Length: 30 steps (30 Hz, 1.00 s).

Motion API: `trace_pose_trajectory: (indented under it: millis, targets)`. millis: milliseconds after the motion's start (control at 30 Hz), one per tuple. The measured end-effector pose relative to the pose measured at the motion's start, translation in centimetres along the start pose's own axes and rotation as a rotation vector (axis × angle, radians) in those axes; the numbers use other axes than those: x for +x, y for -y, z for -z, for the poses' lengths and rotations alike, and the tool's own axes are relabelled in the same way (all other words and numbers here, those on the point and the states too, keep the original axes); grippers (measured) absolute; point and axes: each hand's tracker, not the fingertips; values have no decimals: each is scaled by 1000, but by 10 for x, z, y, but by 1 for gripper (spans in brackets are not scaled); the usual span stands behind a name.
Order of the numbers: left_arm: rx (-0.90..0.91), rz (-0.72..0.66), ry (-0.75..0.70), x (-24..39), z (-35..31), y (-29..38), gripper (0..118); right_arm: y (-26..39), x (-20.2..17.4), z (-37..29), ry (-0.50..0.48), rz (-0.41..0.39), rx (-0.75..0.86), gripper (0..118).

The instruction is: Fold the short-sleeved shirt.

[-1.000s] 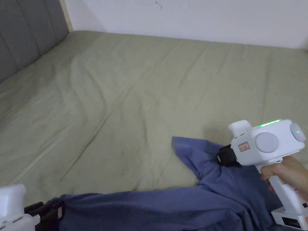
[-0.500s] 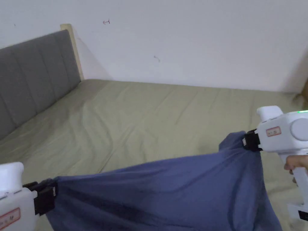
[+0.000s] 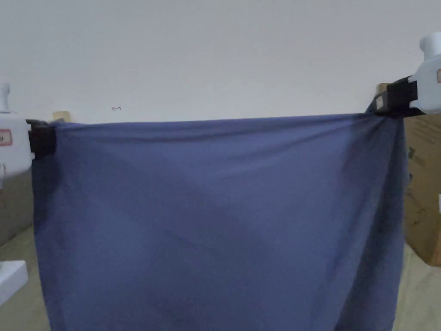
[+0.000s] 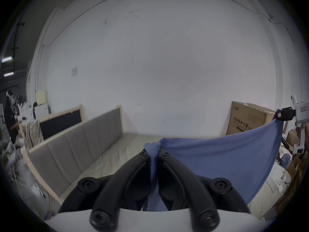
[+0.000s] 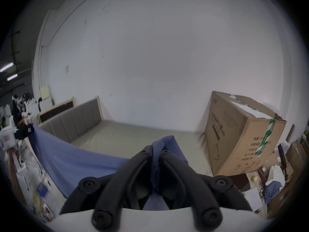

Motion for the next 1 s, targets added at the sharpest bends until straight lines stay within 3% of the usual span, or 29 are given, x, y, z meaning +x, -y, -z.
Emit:
trace_pose_trajectory:
  millis: [300, 467, 600, 800, 1000]
  targets:
    - [98, 54, 23, 19, 86, -142, 5, -113, 11, 34, 81, 37, 109, 5]
    - [145, 170, -23, 43, 139, -196, 5, -170, 19, 75, 104, 58, 150, 5]
    - [167, 64, 47, 41, 189, -232, 5, -203, 26, 98, 135, 39, 190, 5]
    - [237, 165, -17, 56, 227, -220, 5, -215, 46, 124, 118, 38, 245, 5]
    - [133, 122, 12, 56, 285, -140, 5, -139, 59, 190, 86, 43, 122, 5]
